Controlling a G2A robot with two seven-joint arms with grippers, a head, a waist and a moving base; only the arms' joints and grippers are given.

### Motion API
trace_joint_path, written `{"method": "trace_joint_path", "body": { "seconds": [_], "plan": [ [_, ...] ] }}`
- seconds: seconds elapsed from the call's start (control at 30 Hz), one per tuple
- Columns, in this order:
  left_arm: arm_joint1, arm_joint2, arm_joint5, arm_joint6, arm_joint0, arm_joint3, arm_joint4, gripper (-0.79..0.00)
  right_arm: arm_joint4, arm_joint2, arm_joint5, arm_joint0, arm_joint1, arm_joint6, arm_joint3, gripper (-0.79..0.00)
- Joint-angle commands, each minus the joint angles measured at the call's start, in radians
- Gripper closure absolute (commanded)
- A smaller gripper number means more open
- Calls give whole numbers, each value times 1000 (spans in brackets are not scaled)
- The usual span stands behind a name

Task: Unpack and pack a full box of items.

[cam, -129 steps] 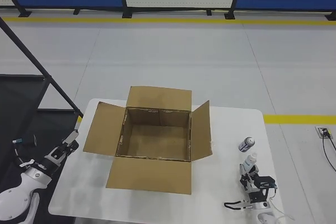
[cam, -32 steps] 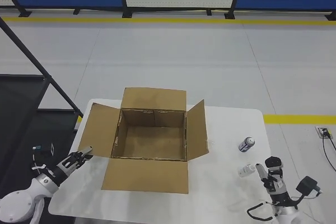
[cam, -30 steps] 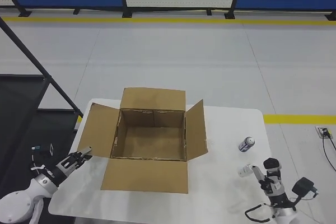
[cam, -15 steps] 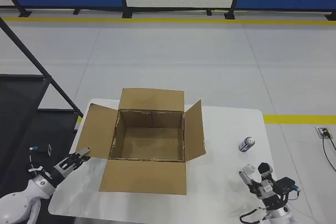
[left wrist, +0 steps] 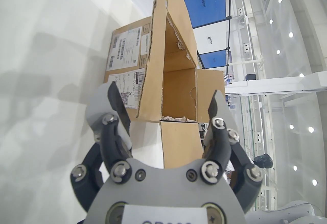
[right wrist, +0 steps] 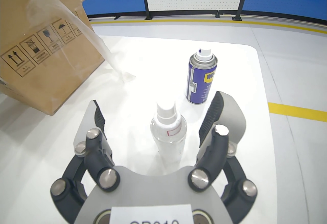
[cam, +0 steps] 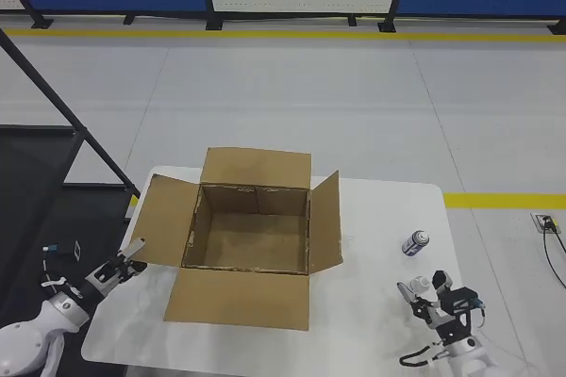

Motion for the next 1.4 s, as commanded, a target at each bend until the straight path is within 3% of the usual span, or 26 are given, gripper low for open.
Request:
{"method": "trace_joint_path", "body": {
  "seconds": [0.0,0.13,0.17,0.53,0.87,1.13,1.37],
  "plan": [
    [0,-2,1,5,1,1,-1,-785,-2,-5,22,2,0,15,1,-274],
    [0,-2,3,13,2,6,-2,-785,-2,-7,35,7,3,39,14,-15],
    [0,-1,3,14,1,6,-2,-785,-2,-9,37,9,3,40,16,0],
    [1,-2,-8,25,0,10,-11,-785,57,4,83,-39,4,-69,-72,0],
    [1,-57,-42,40,23,24,-83,-785,187,-17,185,-111,-9,-124,-396,0],
    [3,-144,-93,40,79,48,-153,-785,83,-225,254,-42,-21,69,-611,0],
    [0,-183,-136,31,138,30,-202,-785,-33,-505,360,147,-51,247,-599,0]
  ]
}}
